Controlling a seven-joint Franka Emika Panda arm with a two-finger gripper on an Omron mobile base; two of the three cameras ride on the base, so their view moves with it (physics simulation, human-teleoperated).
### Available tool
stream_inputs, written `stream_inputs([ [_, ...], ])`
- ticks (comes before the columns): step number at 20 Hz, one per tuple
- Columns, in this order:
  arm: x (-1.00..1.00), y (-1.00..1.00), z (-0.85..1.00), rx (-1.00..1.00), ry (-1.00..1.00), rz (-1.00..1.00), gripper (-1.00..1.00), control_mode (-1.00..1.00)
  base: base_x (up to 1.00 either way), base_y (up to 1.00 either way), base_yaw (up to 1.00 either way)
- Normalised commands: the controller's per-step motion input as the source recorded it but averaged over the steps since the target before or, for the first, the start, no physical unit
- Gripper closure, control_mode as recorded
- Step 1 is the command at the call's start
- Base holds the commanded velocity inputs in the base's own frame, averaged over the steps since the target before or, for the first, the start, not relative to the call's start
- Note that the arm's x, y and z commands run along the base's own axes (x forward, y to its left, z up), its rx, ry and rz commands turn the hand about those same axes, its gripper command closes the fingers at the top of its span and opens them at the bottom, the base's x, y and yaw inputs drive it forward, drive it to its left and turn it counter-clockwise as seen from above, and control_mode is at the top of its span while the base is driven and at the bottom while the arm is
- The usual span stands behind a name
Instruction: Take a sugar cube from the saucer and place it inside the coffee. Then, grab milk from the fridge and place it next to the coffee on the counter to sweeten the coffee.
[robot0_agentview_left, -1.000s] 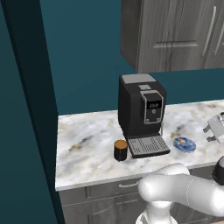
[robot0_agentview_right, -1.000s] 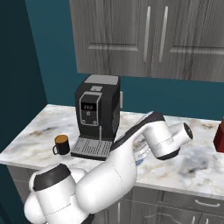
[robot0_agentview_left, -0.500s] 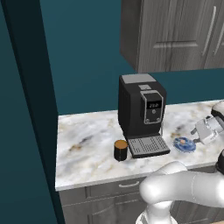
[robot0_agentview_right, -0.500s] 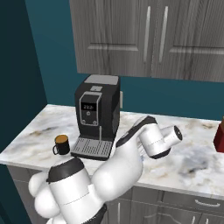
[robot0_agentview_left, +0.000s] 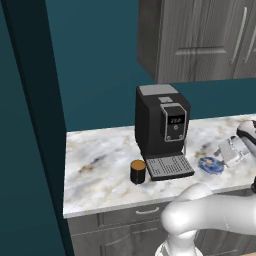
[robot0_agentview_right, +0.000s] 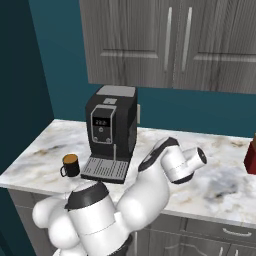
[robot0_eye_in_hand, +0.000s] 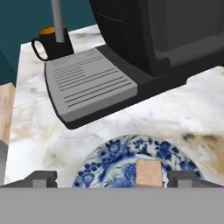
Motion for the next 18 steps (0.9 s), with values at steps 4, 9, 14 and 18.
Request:
stream_inputs([
  [4,0.26,0.09,-0.20,-0.02,0.00,0.00,-1.00,-1.00,0.00,0.00,0.00],
  [9,0.21,0.05,-0.23,-0.04,0.00,0.00,-1.00,-1.00,0.00,0.00,0.00],
  [14,0.16,0.00,-0.25,-0.05,0.00,0.00,-1.00,-1.00,0.00,0.00,0.00],
  [18,0.09,0.00,-0.20,-0.03,0.00,0.00,-1.00,-1.00,0.00,0.00,0.00],
])
